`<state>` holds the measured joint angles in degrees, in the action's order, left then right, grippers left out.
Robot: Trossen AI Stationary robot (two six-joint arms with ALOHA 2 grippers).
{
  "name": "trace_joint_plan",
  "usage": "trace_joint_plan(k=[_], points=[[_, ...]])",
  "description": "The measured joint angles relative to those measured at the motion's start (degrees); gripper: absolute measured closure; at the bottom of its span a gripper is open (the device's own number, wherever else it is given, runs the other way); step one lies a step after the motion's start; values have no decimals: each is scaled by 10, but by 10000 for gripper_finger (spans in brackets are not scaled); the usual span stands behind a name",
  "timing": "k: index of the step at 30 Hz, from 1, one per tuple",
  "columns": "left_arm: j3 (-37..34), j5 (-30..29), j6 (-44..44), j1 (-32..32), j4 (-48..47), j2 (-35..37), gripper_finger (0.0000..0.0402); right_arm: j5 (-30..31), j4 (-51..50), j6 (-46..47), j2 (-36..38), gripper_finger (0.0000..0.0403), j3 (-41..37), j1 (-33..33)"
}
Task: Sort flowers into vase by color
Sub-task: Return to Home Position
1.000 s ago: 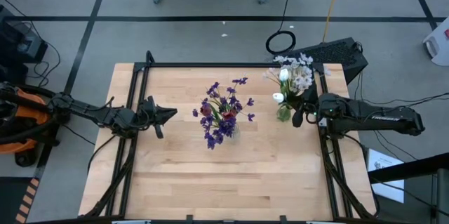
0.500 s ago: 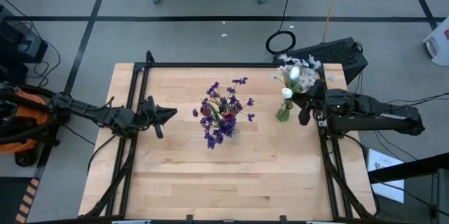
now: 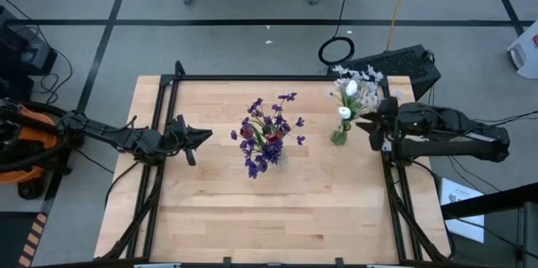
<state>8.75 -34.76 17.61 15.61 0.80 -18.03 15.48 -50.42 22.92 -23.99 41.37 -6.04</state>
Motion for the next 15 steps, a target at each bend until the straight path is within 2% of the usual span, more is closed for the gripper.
trace_joint_plan(k=[3,7,12,15], points=[[0,0,0,0,0,0,366,-32,-45,30,0,257,16,0],[0,0,0,0,-1,0,366,-76,-72,35,0,298,21,0],[0,0,0,0,-4,0,366,-129,-61,34,0,380,21,2],[0,0,-1,0,-6,0,366,-146,-29,23,0,395,21,3]])
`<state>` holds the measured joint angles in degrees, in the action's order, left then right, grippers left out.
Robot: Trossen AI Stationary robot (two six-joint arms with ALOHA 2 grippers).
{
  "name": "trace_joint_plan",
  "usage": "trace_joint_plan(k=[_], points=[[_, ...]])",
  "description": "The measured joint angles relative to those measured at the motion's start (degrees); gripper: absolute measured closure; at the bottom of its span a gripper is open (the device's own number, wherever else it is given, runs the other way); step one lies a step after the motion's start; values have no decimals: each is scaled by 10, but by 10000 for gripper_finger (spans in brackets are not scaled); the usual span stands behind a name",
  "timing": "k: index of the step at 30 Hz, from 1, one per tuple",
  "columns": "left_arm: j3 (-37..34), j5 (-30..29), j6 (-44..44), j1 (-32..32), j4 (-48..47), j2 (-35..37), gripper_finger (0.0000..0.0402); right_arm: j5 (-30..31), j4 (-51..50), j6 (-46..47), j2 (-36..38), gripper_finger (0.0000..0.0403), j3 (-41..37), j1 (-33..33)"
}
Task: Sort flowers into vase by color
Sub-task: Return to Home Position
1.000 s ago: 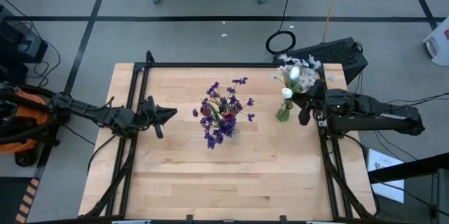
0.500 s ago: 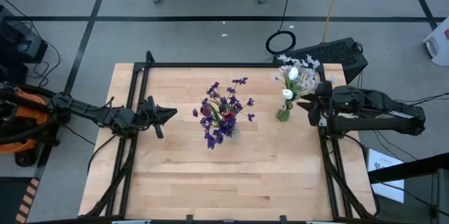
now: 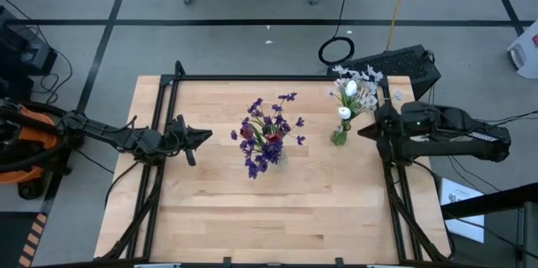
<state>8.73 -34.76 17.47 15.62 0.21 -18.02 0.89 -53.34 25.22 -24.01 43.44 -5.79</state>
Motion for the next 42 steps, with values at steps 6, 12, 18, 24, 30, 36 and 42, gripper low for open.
trace_joint_plan(k=[6,12,18,24,30,36,42], points=[[0,0,1,0,-17,0,366,-25,159,-25,-14,401,-35,32],[0,0,2,0,-22,0,366,-25,277,-25,-76,402,-100,92],[0,0,1,0,-23,0,366,-21,236,-25,-135,403,-114,131],[0,0,1,0,-24,0,366,27,189,-25,-121,403,-115,138],[0,0,1,0,-25,0,366,75,165,-56,-31,403,-115,157],[0,0,-16,0,-25,0,366,95,225,-78,48,403,-181,164],[0,0,-17,0,-25,0,366,64,431,-69,86,403,-317,164]])
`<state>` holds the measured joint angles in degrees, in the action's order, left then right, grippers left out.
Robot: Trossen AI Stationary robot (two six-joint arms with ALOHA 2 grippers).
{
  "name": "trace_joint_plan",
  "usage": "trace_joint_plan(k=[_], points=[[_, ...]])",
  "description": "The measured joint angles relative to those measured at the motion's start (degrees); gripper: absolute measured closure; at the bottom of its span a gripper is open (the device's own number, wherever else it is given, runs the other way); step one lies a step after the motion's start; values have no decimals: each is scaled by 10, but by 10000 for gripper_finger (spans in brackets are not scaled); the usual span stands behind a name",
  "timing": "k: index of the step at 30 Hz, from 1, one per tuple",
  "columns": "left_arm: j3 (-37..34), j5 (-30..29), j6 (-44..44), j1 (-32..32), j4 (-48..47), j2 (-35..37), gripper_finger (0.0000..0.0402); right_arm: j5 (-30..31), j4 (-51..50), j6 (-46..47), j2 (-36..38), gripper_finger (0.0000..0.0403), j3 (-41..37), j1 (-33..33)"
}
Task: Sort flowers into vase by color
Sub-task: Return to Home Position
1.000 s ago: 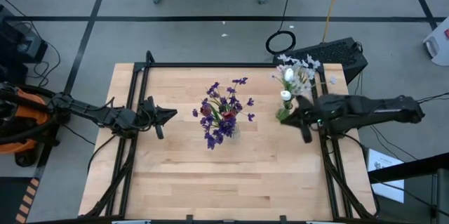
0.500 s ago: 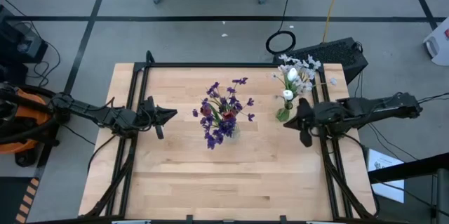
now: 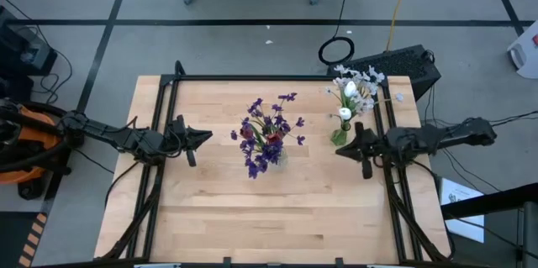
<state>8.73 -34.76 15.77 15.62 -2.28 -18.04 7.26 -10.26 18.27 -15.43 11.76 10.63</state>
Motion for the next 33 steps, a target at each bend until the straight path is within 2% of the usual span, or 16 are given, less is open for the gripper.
trace_joint_plan(k=[2,6,18,26,33], points=[[0,0,-1,0,2,0,366,-1,90,-29,0,403,-38,0],[0,0,-1,0,3,0,366,1,186,-84,1,403,-83,-2],[0,0,-1,0,1,0,366,3,268,-144,4,403,-110,-40],[0,0,3,0,-2,0,366,-1,218,-87,31,403,-110,-47],[0,0,4,0,0,0,366,-4,144,-69,113,403,-109,-47]])
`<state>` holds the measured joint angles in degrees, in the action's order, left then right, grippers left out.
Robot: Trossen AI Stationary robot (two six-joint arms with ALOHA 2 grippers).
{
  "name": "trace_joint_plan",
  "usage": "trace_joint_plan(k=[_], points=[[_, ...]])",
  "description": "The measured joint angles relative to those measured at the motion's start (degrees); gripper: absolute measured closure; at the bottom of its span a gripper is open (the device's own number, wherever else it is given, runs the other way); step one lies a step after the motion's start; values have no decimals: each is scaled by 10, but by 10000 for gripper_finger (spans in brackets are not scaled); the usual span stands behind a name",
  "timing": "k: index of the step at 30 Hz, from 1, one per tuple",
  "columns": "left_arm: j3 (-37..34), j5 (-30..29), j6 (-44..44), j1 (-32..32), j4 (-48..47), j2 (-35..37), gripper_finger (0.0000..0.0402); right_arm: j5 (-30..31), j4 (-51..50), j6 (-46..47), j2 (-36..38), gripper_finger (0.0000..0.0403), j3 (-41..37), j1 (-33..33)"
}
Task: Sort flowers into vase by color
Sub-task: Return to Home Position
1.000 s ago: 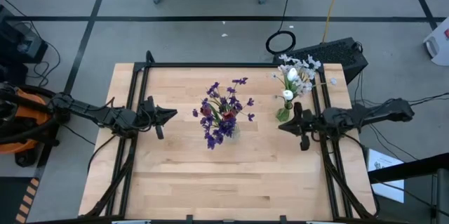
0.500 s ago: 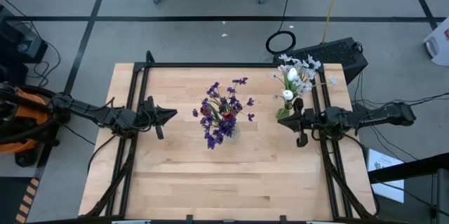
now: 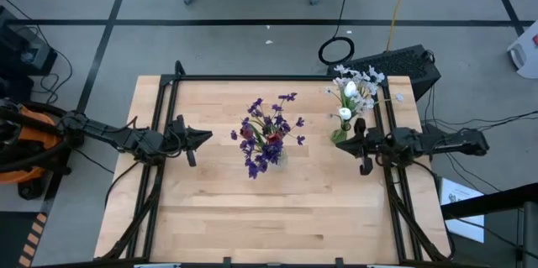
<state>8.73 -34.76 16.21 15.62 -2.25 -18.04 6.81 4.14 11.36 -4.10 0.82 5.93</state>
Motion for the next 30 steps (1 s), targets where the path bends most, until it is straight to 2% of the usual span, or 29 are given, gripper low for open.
trace_joint_plan(k=[3,8,18,23,25,30], points=[[0,0,0,0,4,0,366,-11,-24,-5,40,403,1,0],[0,0,0,0,5,0,366,3,-44,-33,38,403,9,0],[0,15,-1,0,1,0,366,6,-44,-30,38,403,9,0],[0,22,-58,0,-2,0,366,6,-44,-30,38,403,9,0],[0,43,-86,0,-1,0,366,6,-44,-30,38,403,9,0],[0,163,-125,0,2,0,366,6,-44,-30,38,403,9,0]])
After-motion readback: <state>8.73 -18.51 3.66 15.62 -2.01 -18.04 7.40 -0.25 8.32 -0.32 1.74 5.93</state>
